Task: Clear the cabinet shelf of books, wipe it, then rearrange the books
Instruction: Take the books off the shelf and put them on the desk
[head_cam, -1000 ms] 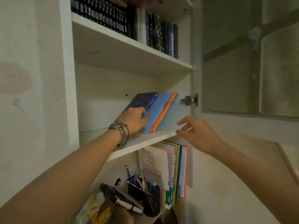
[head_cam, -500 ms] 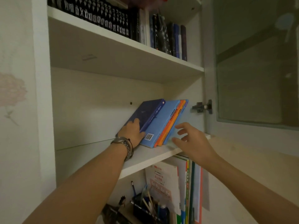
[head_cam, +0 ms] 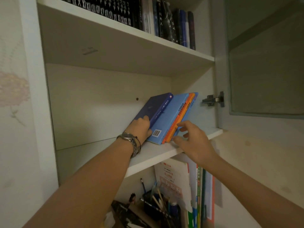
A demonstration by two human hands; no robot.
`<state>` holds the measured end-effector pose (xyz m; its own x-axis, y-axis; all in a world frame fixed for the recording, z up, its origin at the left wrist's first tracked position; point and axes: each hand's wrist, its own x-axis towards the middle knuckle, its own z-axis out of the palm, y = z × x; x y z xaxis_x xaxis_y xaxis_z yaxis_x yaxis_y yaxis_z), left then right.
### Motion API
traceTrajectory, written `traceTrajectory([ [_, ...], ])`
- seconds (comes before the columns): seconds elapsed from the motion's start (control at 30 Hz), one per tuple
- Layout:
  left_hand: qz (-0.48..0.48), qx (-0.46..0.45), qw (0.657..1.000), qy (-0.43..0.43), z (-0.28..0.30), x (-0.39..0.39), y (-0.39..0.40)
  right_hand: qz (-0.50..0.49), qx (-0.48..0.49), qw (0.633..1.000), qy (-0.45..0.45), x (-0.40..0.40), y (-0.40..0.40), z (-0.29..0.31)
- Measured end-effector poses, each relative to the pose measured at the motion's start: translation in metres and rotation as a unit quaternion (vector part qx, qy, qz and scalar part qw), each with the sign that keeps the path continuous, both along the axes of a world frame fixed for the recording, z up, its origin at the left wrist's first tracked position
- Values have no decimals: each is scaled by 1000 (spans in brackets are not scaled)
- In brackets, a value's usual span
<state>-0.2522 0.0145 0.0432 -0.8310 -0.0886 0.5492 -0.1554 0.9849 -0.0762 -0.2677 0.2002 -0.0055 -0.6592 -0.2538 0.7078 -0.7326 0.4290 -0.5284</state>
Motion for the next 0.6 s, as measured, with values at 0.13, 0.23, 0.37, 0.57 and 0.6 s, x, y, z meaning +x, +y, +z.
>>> traceTrajectory([
  [0.13, -14, 11, 1000, 2, 2, 9, -3, 10, -1, 1000, -10, 9, 4, 0],
  [0.23, -31, 16, 999, 4, 3, 20, -2, 20, -6, 1000, -15, 16, 8, 0],
  [0.37, -65, 35, 997, 15, 4, 39, 7, 38, -11, 999, -22, 28, 12, 2],
  [0.57, -104, 36, 993, 31, 2, 75, 24, 124, -28, 989, -70, 45, 11, 14],
  [0.6, -114, 38, 992, 32, 1, 83, 26, 136, -36, 987, -84, 47, 9, 16],
])
